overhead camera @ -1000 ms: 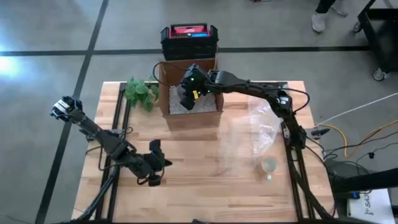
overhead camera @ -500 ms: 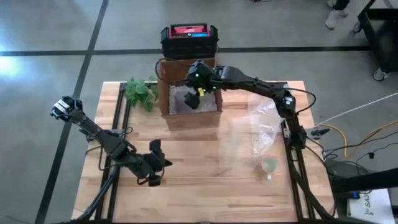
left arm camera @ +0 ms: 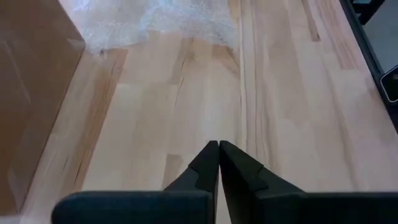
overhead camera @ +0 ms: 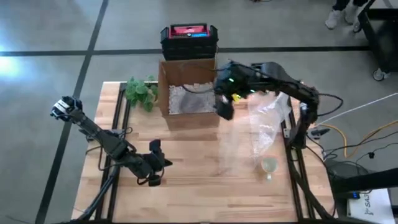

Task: Wrap mug
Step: Wrap the yellow mug using the bubble wrap

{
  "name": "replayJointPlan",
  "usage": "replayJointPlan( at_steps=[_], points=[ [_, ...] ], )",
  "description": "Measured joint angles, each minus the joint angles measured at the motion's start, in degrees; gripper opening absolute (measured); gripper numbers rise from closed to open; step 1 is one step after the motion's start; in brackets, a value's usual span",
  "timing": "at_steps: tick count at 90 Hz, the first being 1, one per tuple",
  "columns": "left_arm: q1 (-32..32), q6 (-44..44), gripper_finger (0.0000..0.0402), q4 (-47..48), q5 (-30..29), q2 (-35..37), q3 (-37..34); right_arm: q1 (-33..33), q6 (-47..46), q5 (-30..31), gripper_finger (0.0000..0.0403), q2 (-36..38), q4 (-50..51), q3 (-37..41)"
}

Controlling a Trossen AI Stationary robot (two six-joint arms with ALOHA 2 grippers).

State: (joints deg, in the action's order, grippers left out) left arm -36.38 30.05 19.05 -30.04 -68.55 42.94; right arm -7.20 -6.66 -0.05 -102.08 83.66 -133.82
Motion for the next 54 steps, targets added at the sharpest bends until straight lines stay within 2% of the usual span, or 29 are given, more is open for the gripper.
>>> replayJointPlan(
  at_steps=[13, 27, 42, 54],
  points=[
    [0.0, 0.4, 0.0, -0.11, 0.0, 0.0, 0.0, 6.76, -4.92, 0.03, 0.0249, 3.6, 6.09, 1.91],
    [0.0, -0.15, 0.0, -2.11, 0.27, -0.12, 0.0, 15.75, -12.36, 0.98, 0.0234, 7.59, 6.21, 7.98],
    [0.12, -4.92, 0.0, -8.76, 2.28, -3.3, 0.0, 26.21, -20.89, 8.66, 0.0221, 11.7, 5.9, 18.15],
    [1.36, -6.19, 0.0, -14.81, 2.2, -7.71, 0.0, 32.74, -28.72, 17.27, 0.0215, 14.18, 4.17, 29.05]
  ],
)
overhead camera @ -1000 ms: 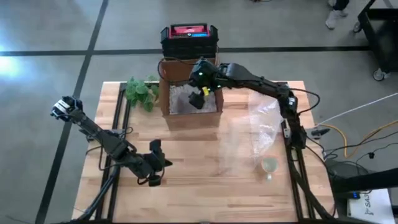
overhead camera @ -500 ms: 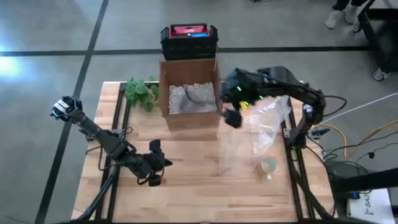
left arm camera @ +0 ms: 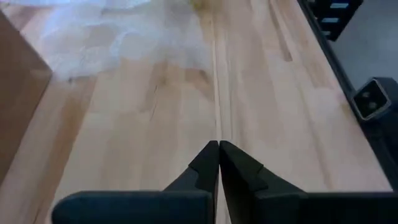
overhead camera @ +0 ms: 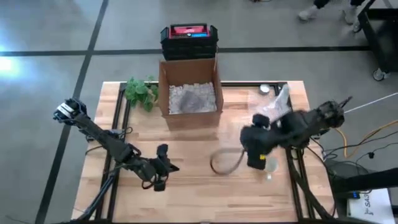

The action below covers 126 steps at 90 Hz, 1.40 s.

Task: Wrap mug
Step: Wrap the yellow mug using the bubble wrap

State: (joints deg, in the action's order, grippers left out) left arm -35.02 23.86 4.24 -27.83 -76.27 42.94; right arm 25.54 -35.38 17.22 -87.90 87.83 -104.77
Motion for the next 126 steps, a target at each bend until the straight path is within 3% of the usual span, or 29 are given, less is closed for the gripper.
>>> replayJointPlan(
  at_steps=[10, 23, 40, 56, 70, 90, 100, 108, 126],
  points=[
    [1.7, 0.19, 0.0, -3.14, 0.01, -4.03, 0.53, 2.41, -4.61, 4.2, 0.0211, 1.05, -5.92, 10.07],
    [2.81, 1.13, 0.0, -3.41, -0.11, -9.04, 2.81, 2.45, -5.26, 5.88, 0.0211, -0.41, -20.68, 22.94],
    [2.0, 7.73, 0.0, -3.73, -2.19, -13.73, 4.74, 0.25, -2.01, 3.18, 0.0205, -6.17, -44.8, 36.98],
    [1.67, 8.18, 0.0, -3.07, -2.62, -14.95, 4.94, -2.07, -1.34, -1.24, 0.0199, -14.42, -51.55, 41.3],
    [1.48, 7.86, 0.0, -2.86, -2.62, -14.14, 4.94, -2.18, 1.02, -6.1, 0.02, -20.73, -60.39, 39.54],
    [1.37, 7.19, 0.0, -2.65, -2.56, -11.87, 4.94, -2.36, 11.58, -10.83, 0.0195, -29.67, -71.89, 28.58],
    [1.18, 7.15, 0.0, -2.34, -2.66, -10.79, 4.96, -2.45, 19.14, -12.47, 0.0196, -33.06, -72.35, 21.15],
    [1.19, 7.15, 0.0, -2.13, -2.68, -10.73, 4.94, -2.57, 24.51, -13.84, 0.0196, -33.49, -67.95, 14.75],
    [1.59, 9.06, 0.0, -2.74, -2.87, -12.27, 3.87, -2.71, 29.0, -12.84, 0.0189, -30.41, -45.58, 5.53]
  ],
)
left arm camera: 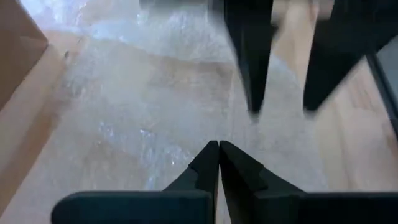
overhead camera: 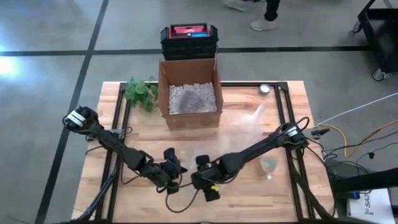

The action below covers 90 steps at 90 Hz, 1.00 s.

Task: Wrap mug
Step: Wrap the yellow mug using the bubble wrap

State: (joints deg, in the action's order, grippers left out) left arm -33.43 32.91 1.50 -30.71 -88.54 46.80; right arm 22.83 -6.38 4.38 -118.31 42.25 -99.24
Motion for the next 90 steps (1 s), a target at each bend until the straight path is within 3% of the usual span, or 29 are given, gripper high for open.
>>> replayJointPlan(
  at_steps=[16, 28, 41, 60, 90],
  points=[
    [1.78, -0.33, 0.0, -0.77, -0.13, -4.55, -0.61, -1.06, 0.02, 3.15, 0.0185, 2.38, 7.89, 3.08],
    [3.6, -0.7, 0.0, -0.63, 0.44, -8.37, -0.7, -3.87, -0.01, 3.22, 0.0185, 2.74, 7.32, 8.01],
    [4.76, 2.19, 0.0, 3.75, 7.18, -10.55, -1.19, -7.18, -0.05, 3.17, 0.0179, 2.76, 2.91, 12.91],
    [2.71, 13.61, 0.0, 17.99, 9.23, -7.59, -1.59, -9.53, 0.32, 3.15, 0.0169, 2.78, 0.31, 14.77],
    [1.68, 15.86, 0.0, 21.49, 10.93, -2.59, -2.92, -10.93, -1.62, 3.11, 0.0157, 2.61, -8.75, 14.67]
  ],
)
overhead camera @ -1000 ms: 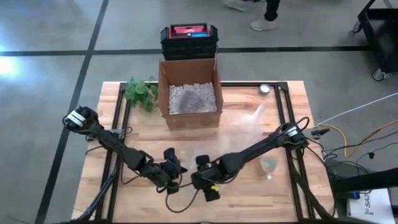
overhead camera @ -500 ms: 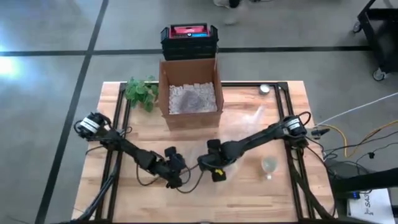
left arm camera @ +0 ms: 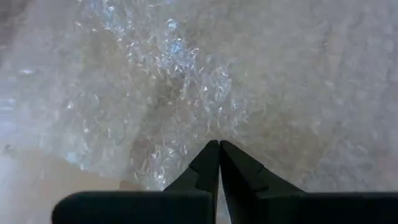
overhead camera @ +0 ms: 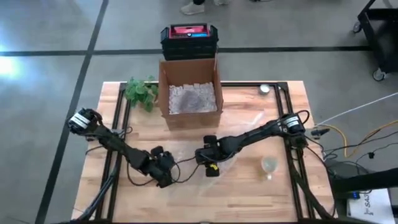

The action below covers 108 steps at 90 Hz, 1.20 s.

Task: Wrap mug
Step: Wrap the yellow mug using the bubble wrap

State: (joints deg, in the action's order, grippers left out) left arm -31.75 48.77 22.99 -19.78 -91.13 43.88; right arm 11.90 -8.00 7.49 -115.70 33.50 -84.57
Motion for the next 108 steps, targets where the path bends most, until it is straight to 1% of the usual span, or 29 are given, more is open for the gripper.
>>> replayJointPlan(
  at_steps=[14, 30, 39, 49, 56, 67, 78, 96, 108],
  points=[
    [-0.06, 0.05, 0.0, 0.54, -0.54, -0.22, -0.13, -1.54, -3.05, 0.05, 0.015, -0.52, -0.63, -0.06],
    [-0.09, 1.86, 0.0, 0.92, -1.27, -0.09, -1.09, -1.58, -6.7, -0.32, 0.0138, -0.58, 6.4, 1.39],
    [-0.11, 2.71, 0.0, 0.56, -1.28, 0.09, -1.84, -0.36, -8.58, -3.53, 0.0127, -0.11, 12.8, 1.46],
    [-0.12, 3.4, 0.0, 0.57, -1.32, 0.16, -2.66, 2.23, -9.05, -10.18, 0.0116, -0.09, 17.81, 1.46],
    [-0.28, 4.3, 0.0, 0.57, -1.32, 0.22, -3.04, 4.58, -10.22, -12.56, 0.0108, -0.09, 20.34, 1.46],
    [-0.79, 4.76, 0.0, 0.7, -1.43, 0.22, -3.15, 8.58, -12.67, -13.26, 0.0097, 0.54, 24.94, 1.46],
    [-0.83, 4.92, 0.0, 0.81, -1.41, 0.21, -3.17, 12.28, -16.89, -13.53, 0.0087, 2.86, 27.96, 1.46],
    [-0.83, 5.46, 0.0, 0.97, -1.08, 0.15, -3.21, 18.63, -25.36, -13.52, 0.007, 8.8, 28.32, 1.44],
    [-0.83, 5.81, 0.0, 2.64, -0.28, 1.71, -3.33, 21.58, -26.54, -13.74, 0.0059, 12.52, 27.88, 1.48]
  ],
)
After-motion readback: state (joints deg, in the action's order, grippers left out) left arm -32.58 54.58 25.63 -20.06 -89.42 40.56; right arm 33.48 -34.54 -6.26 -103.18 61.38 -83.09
